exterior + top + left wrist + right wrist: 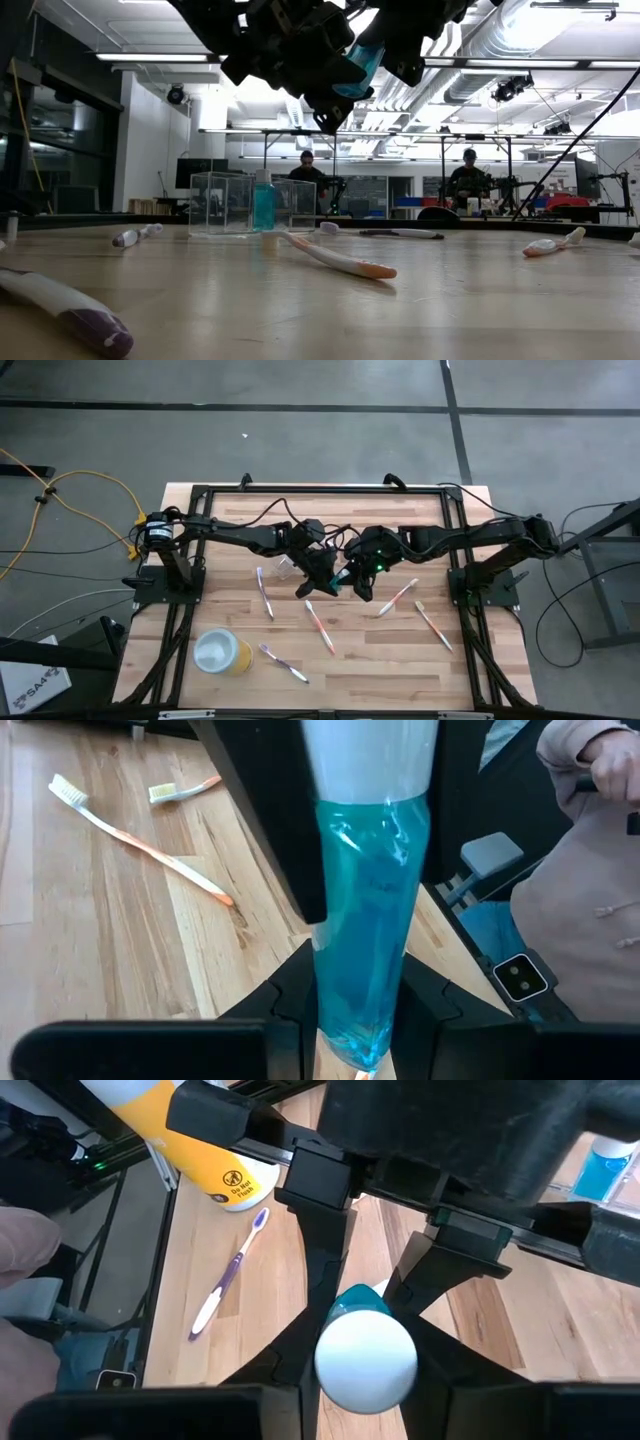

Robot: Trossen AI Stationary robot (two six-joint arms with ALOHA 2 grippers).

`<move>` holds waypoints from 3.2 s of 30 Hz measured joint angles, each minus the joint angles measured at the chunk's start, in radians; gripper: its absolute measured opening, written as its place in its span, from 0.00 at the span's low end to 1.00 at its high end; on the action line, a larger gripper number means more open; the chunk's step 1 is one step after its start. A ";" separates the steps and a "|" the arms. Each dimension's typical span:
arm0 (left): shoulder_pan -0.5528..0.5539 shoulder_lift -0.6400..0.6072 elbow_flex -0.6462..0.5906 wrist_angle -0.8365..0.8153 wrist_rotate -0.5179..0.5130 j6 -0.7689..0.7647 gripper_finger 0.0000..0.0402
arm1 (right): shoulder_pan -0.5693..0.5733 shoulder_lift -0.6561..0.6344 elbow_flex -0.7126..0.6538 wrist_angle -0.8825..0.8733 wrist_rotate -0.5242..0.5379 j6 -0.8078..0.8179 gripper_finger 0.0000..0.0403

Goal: Pick & Place toothbrushing station
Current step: Put the blue mouthwash into the transparent organizer

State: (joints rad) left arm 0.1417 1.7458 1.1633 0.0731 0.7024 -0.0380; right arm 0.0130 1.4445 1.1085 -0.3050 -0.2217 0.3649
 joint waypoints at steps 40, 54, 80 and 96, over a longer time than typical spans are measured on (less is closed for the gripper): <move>0.205 -0.166 0.001 -0.283 0.318 0.111 0.34 | 0.056 -0.010 -0.001 -0.101 0.033 0.008 0.21; 0.186 -0.482 -0.010 -0.551 0.312 0.397 0.34 | -0.011 -0.010 -0.001 0.009 0.049 -0.085 0.21; -0.154 -0.493 -0.134 -0.556 -0.216 0.158 0.26 | -0.106 0.137 0.143 0.069 0.094 -0.292 0.21; -0.186 -0.513 -0.133 -0.696 -0.208 0.089 0.22 | -0.176 0.315 0.399 -0.128 0.136 -0.404 0.21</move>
State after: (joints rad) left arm -0.0438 1.2331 1.0302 -0.6229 0.4943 0.0513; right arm -0.1630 1.7599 1.5074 -0.4327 -0.0856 -0.0394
